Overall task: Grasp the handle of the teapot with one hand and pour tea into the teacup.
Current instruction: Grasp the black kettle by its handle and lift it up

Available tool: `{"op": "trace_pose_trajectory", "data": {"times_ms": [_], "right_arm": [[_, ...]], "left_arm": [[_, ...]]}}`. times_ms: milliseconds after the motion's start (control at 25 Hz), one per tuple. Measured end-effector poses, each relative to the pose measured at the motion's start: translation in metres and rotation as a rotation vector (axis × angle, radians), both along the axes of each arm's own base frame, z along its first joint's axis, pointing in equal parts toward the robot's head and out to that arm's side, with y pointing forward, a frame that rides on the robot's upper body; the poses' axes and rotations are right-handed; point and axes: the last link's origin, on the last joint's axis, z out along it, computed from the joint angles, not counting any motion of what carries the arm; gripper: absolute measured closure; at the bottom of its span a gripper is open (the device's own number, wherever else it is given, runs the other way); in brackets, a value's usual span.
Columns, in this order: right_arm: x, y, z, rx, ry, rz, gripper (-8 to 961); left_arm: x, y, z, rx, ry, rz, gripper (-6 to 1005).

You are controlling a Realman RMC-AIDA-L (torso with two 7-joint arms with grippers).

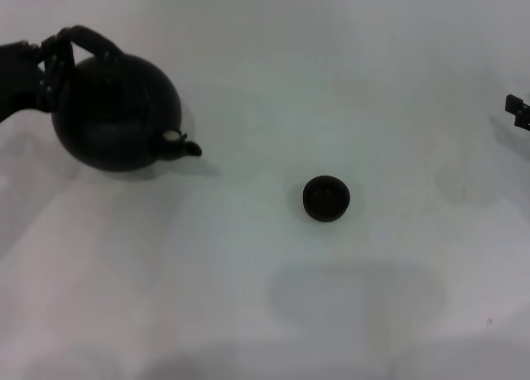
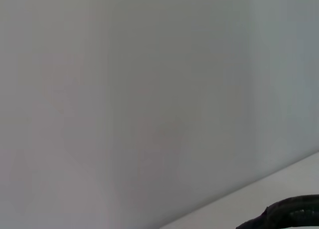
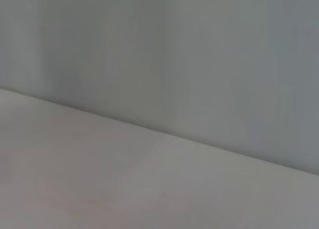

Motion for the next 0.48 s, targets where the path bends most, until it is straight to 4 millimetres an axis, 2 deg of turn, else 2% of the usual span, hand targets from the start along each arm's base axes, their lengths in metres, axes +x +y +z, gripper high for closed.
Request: {"op": "trace_pose_trajectory", "data": {"times_ms": [240,280,480], "right_arm": [[-0.003,0.0,0.001,0.007,0.012,0.014,98],[-0.003,0.001,0.001,0.009,0.014,0.018,98],[-0.005,0.001,0.001,0.013,0.016,0.027,98]], "left_arm": [[0.017,0.019,-0.007,-0.019,0.05,-0.052,894],[0.027,0.027,-0.016,-0.038,0.09,-0.076,894],[0.039,0.037,-0.028,-0.05,0.149,-0.106,895]]}}
